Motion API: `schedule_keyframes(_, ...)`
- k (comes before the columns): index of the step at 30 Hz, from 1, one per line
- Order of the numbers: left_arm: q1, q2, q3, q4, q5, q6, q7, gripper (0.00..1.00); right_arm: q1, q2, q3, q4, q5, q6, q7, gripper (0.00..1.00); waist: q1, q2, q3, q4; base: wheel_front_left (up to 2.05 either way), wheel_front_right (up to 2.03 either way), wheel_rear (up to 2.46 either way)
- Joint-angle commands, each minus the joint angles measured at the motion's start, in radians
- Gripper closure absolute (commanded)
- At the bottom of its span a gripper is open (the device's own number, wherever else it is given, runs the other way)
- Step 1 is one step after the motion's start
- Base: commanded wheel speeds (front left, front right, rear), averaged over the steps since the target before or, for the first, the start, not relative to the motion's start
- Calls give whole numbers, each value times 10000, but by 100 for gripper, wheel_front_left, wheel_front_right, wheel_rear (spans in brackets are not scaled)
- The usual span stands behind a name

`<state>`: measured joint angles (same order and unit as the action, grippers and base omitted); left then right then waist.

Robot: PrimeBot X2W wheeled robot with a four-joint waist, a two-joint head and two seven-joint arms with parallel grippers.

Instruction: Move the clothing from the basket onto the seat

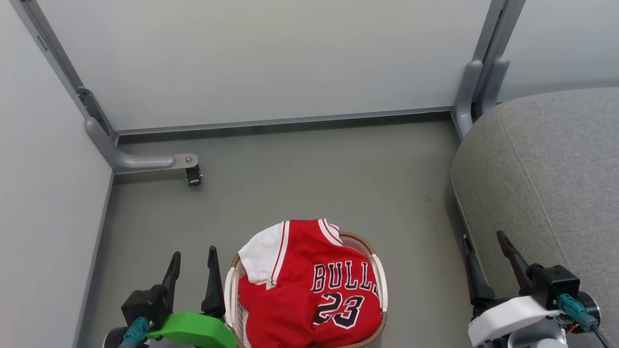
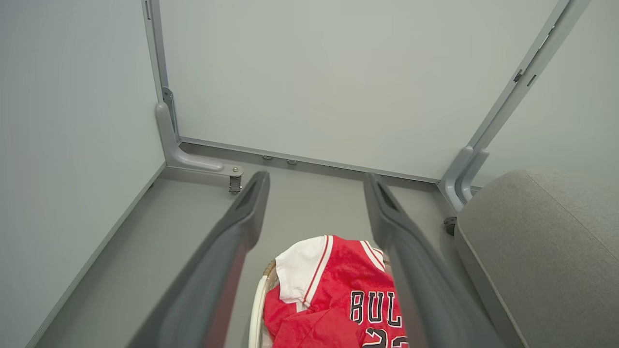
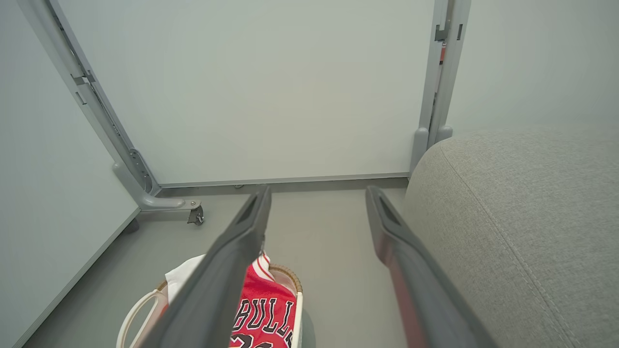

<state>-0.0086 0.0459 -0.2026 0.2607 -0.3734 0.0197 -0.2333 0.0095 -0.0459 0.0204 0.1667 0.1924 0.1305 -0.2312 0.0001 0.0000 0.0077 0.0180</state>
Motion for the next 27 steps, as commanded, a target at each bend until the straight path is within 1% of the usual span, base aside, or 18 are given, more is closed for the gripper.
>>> schedule_keyframes(1,81,68,-44,-3,168,65,-85,0,81,-62,1,-11,-216,3,-117,0,-1,0,-1,2,0,0,0)
schedule_keyframes(15,126,72,-228,152,913,175,-344,0,164,-71,-14,-12,-1100,2,-346,0,-1,0,-2,23,0,0,0)
schedule_keyframes(27,76,71,-264,263,813,165,-316,0,141,-71,-80,26,-1026,2,-356,0,-1,0,-9,28,0,0,0)
